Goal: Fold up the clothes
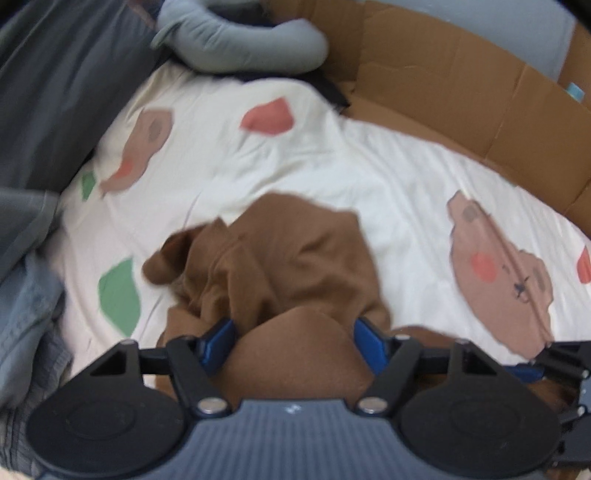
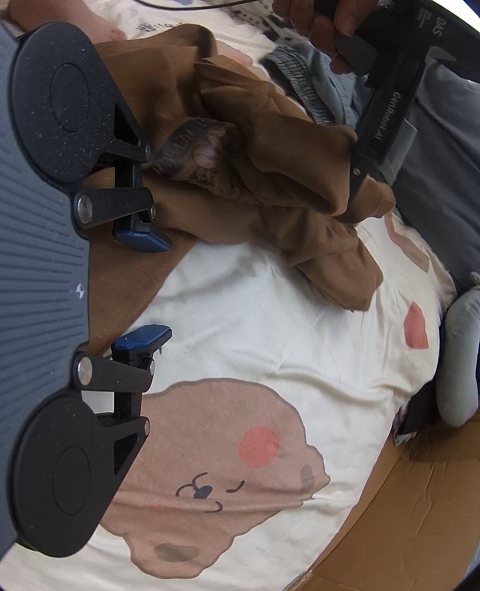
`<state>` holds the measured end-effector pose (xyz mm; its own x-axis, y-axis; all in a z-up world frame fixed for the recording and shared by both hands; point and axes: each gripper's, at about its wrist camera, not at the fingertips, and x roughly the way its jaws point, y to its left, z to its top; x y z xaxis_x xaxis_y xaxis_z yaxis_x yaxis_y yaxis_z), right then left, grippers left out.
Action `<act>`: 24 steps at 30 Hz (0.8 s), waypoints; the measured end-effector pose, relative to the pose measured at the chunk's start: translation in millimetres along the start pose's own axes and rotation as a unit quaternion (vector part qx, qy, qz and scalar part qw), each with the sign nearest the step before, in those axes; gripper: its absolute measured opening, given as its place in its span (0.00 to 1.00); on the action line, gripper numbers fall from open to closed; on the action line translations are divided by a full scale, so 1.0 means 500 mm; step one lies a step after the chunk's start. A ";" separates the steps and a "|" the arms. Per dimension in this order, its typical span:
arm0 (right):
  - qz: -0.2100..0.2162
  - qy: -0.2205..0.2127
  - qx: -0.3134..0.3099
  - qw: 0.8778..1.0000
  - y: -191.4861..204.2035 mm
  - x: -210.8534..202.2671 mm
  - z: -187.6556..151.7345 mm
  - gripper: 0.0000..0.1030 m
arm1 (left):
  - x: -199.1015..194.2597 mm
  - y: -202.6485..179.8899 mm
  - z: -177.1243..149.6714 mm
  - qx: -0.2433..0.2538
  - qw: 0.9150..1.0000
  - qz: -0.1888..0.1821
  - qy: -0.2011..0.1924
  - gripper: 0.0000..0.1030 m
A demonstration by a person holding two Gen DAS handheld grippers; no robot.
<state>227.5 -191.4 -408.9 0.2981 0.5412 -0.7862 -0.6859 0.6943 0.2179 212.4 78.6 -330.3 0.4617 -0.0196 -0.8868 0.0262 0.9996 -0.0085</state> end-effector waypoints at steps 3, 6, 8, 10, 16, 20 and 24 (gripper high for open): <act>0.003 0.005 -0.007 1.000 0.005 -0.002 -0.008 0.50 | -0.001 0.029 -0.018 -0.018 1.000 -0.001 0.015 0.54; 0.005 0.017 -0.018 1.000 0.013 -0.003 -0.015 0.44 | -0.005 0.053 -0.038 -0.028 0.999 -0.001 0.029 0.24; 0.001 0.032 -0.031 0.999 0.021 0.000 -0.018 0.23 | -0.009 0.069 -0.052 -0.036 0.999 0.000 0.036 0.13; -0.005 0.037 -0.037 0.999 0.028 -0.004 -0.023 0.13 | -0.016 0.085 -0.066 -0.045 0.998 -0.001 0.038 0.11; -0.033 0.041 -0.014 0.999 0.020 -0.036 -0.028 0.01 | -0.041 0.101 -0.078 -0.046 0.999 -0.005 0.024 0.09; -0.062 0.036 0.017 0.997 -0.002 -0.066 -0.036 0.01 | -0.049 0.090 -0.070 -0.037 0.999 -0.012 0.012 0.09; -0.103 0.029 0.046 0.993 -0.032 -0.098 -0.051 0.00 | -0.054 0.079 -0.061 -0.032 0.999 -0.022 0.000 0.09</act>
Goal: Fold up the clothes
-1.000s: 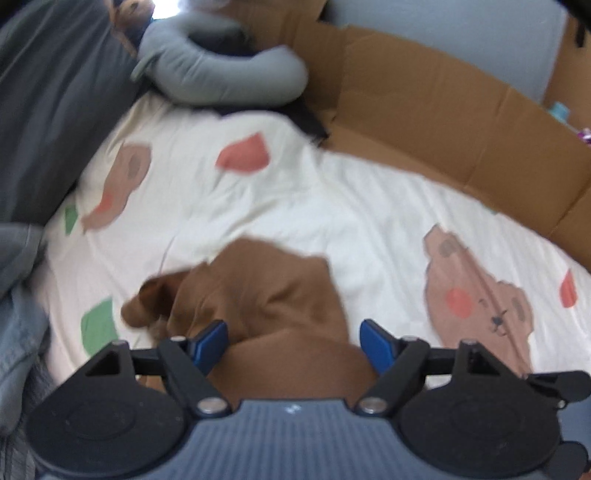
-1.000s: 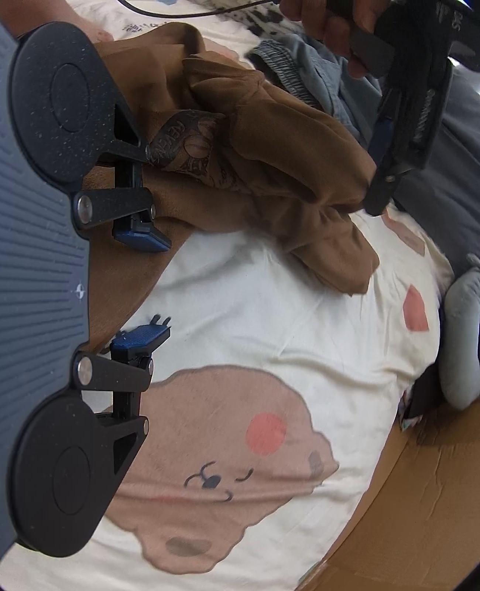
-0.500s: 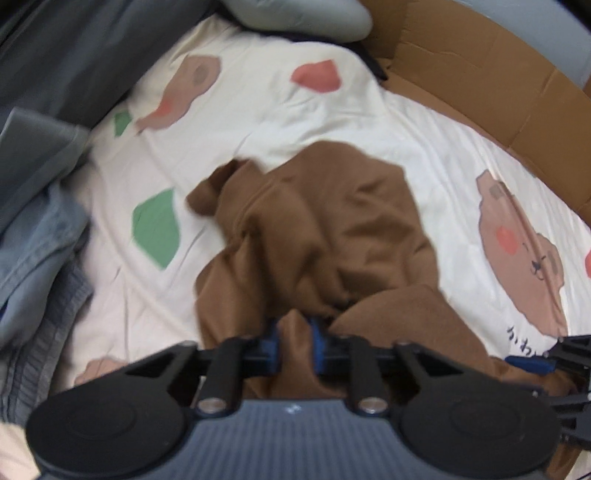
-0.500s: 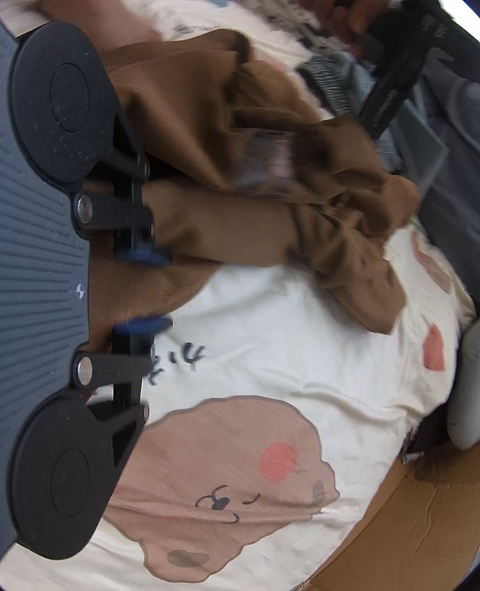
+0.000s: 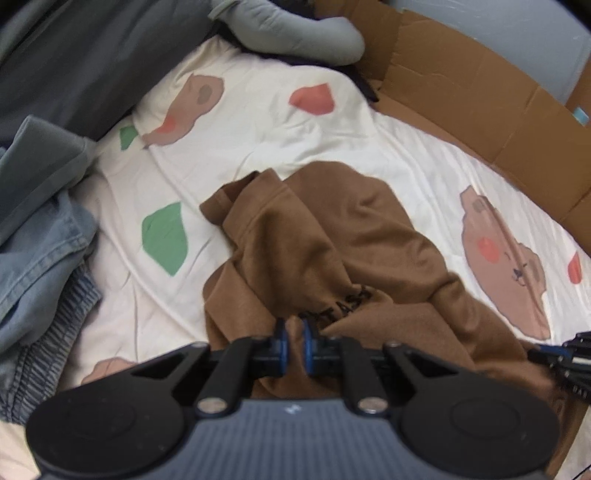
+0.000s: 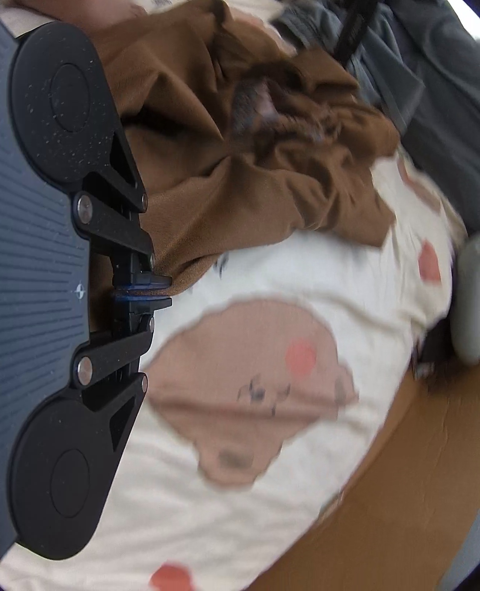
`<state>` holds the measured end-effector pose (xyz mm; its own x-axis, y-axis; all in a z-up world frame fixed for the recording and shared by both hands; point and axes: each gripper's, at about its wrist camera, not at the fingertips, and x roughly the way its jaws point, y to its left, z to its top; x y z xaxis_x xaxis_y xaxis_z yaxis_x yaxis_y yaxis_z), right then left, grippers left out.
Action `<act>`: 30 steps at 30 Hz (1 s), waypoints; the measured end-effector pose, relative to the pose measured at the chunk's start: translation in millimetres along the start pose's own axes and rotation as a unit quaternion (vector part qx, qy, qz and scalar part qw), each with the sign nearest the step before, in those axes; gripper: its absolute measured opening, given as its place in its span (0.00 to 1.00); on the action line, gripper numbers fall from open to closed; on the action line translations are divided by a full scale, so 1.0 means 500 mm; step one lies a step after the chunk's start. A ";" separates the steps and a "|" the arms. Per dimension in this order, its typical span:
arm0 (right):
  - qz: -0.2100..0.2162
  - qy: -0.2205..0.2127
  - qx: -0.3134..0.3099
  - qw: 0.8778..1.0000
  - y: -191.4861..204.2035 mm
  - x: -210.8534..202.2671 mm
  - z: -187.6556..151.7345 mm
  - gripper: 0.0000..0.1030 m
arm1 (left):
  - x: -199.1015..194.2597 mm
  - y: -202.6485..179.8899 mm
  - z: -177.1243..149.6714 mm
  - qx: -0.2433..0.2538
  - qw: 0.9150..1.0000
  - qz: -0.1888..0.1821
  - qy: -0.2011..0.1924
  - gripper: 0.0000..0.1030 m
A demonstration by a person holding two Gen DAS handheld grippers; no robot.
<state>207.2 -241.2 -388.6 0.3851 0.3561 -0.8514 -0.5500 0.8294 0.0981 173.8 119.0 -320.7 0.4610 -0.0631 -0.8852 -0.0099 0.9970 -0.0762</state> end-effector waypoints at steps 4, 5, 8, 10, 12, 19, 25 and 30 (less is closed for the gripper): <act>-0.022 -0.011 0.038 0.999 -0.035 -0.028 -0.011 0.00 | -0.004 -0.011 0.006 0.003 1.000 -0.009 -0.001 0.08; -0.025 -0.014 0.045 0.999 -0.042 -0.037 -0.015 0.00 | -0.006 -0.015 0.009 0.005 1.000 -0.012 -0.002 0.08; -0.033 -0.024 0.065 0.997 -0.063 -0.068 -0.030 0.00 | -0.013 -0.029 0.016 0.007 1.000 -0.023 -0.008 0.08; -0.040 -0.029 0.076 0.996 -0.077 -0.089 -0.042 0.00 | -0.019 -0.044 0.017 0.009 0.999 -0.034 -0.013 0.08; -0.048 -0.033 0.090 0.994 -0.092 -0.112 -0.056 0.00 | -0.022 -0.063 0.016 0.015 0.999 -0.046 -0.014 0.08; -0.078 -0.046 0.145 0.985 -0.144 -0.183 -0.108 0.00 | -0.035 -0.116 0.019 0.034 0.996 -0.085 -0.014 0.08; -0.104 -0.054 0.189 0.975 -0.182 -0.239 -0.160 0.00 | -0.038 -0.153 0.014 0.045 0.992 -0.120 -0.008 0.08; -0.119 -0.051 0.209 0.969 -0.190 -0.284 -0.207 0.00 | -0.036 -0.196 -0.002 0.055 0.987 -0.151 0.000 0.08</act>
<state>128.0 -415.3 -330.3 0.5482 0.1558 -0.8217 -0.0969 0.9877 0.1226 165.5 22.3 -297.8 0.4279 -0.3584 -0.8297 0.2246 0.9314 -0.2865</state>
